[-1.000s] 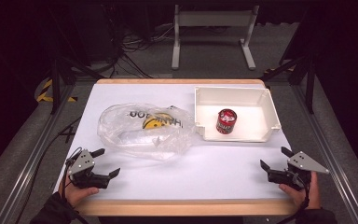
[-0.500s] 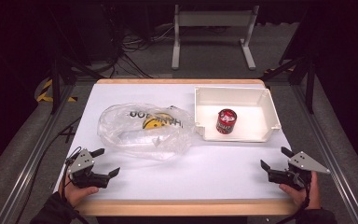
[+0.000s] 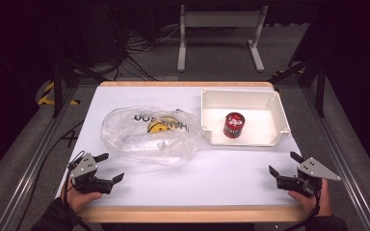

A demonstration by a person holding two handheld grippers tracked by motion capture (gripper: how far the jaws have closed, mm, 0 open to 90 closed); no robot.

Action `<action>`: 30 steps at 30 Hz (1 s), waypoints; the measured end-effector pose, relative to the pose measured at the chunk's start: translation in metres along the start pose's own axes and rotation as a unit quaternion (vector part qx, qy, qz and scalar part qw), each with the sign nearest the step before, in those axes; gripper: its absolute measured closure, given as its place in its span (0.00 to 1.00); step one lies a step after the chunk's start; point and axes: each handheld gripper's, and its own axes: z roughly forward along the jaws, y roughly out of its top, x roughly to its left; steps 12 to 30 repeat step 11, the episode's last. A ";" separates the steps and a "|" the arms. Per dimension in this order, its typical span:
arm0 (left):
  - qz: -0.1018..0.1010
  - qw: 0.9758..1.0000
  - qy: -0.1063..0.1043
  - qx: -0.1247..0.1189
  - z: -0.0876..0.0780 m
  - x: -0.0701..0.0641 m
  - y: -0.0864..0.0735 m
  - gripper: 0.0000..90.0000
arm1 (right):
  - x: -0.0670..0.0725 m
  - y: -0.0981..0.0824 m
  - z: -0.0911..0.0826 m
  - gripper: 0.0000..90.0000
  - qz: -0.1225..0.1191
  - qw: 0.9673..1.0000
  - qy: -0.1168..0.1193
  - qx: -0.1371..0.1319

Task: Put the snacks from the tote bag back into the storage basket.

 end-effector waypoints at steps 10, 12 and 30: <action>0.006 1.000 -0.006 0.002 0.001 -0.001 0.000 0.09 | -0.001 0.001 0.002 0.08 0.003 1.000 0.000 0.011; 0.006 1.000 -0.006 0.003 0.001 0.000 0.000 0.09 | -0.001 0.001 0.002 0.08 0.004 1.000 -0.001 0.011; 0.006 1.000 -0.006 0.003 0.001 0.000 0.000 0.09 | -0.001 0.001 0.002 0.08 0.004 1.000 -0.001 0.011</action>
